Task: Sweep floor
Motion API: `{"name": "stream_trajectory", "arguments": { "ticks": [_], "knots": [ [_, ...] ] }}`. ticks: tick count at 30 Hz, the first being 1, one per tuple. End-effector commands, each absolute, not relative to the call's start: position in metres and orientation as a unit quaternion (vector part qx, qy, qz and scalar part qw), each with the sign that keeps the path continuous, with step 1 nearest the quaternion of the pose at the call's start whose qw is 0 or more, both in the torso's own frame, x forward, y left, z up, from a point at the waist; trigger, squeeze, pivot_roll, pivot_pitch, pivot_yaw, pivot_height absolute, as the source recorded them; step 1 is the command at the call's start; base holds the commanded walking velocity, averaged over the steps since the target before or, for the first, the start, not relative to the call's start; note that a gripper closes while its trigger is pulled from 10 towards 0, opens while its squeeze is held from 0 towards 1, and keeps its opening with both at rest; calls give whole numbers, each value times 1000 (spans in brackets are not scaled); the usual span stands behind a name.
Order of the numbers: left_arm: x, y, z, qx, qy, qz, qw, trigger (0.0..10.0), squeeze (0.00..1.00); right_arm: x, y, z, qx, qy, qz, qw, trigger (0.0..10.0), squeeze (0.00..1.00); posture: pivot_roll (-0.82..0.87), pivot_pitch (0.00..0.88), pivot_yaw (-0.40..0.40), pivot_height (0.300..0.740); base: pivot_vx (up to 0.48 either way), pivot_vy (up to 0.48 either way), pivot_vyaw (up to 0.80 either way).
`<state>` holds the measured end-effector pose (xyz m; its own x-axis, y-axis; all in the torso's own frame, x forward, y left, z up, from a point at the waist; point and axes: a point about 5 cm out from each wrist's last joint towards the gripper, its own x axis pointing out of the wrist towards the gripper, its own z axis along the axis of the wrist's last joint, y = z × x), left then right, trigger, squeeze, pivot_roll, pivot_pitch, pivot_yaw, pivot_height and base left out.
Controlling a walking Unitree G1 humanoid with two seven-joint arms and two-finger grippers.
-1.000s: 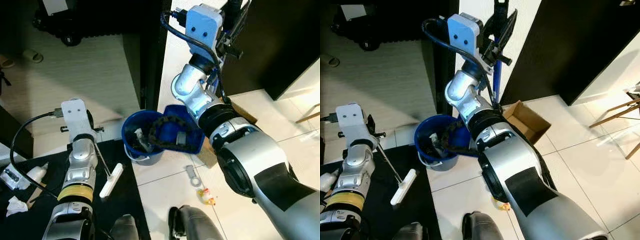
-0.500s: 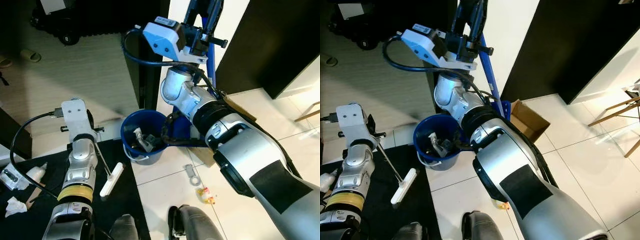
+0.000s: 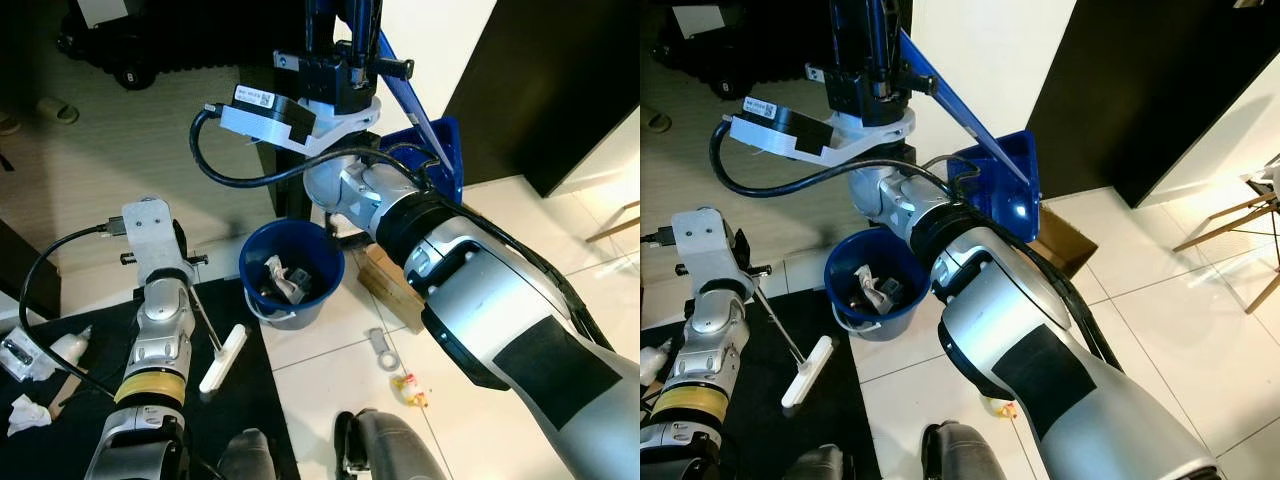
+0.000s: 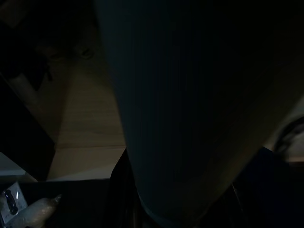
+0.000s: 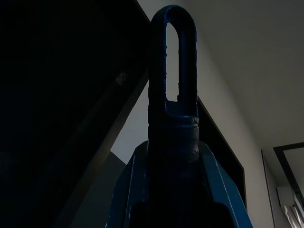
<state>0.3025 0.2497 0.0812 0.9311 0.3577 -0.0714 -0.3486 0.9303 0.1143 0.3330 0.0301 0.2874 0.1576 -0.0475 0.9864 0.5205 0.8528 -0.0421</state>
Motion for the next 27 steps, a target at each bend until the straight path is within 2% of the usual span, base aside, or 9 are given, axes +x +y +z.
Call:
{"name": "stream_trajectory", "arguments": {
  "ticks": [1,15,17,19,23,24,25,26,27],
  "knots": [
    [301,244,80,45,41,176,982,10000,0,311,62,288,-142,-639,-164,738,10000,0,20,63,-148,740,0,0,0],
    [302,244,81,45,40,177,982,10000,0,317,55,287,-135,-611,-175,760,10000,0,22,54,-150,740,0,0,0],
    [303,242,81,45,40,176,983,10000,0,326,43,290,-126,-587,-195,776,10000,0,31,54,-153,740,0,0,0],
    [303,241,81,44,41,173,983,10000,0,343,18,294,-136,-554,-205,795,10000,0,32,54,-151,740,0,0,0],
    [303,241,81,46,42,172,983,10000,0,355,-5,296,-155,-536,-206,804,10000,0,27,55,-146,740,0,0,0],
    [303,242,81,46,42,172,983,10000,0,363,-23,299,-160,-527,-217,806,10000,0,24,58,-134,740,0,0,0],
    [303,242,81,46,42,172,983,10000,0,363,-23,299,-160,-527,-217,806,10000,0,24,58,-134,740,0,0,0],
    [303,243,81,46,43,171,983,10000,0,370,-51,306,-160,-525,-246,799,10000,0,17,59,-118,740,0,0,0],
    [303,243,81,46,43,171,983,10000,0,370,-51,306,-160,-525,-246,799,10000,0,17,59,-118,740,0,0,0]
  ]
}}
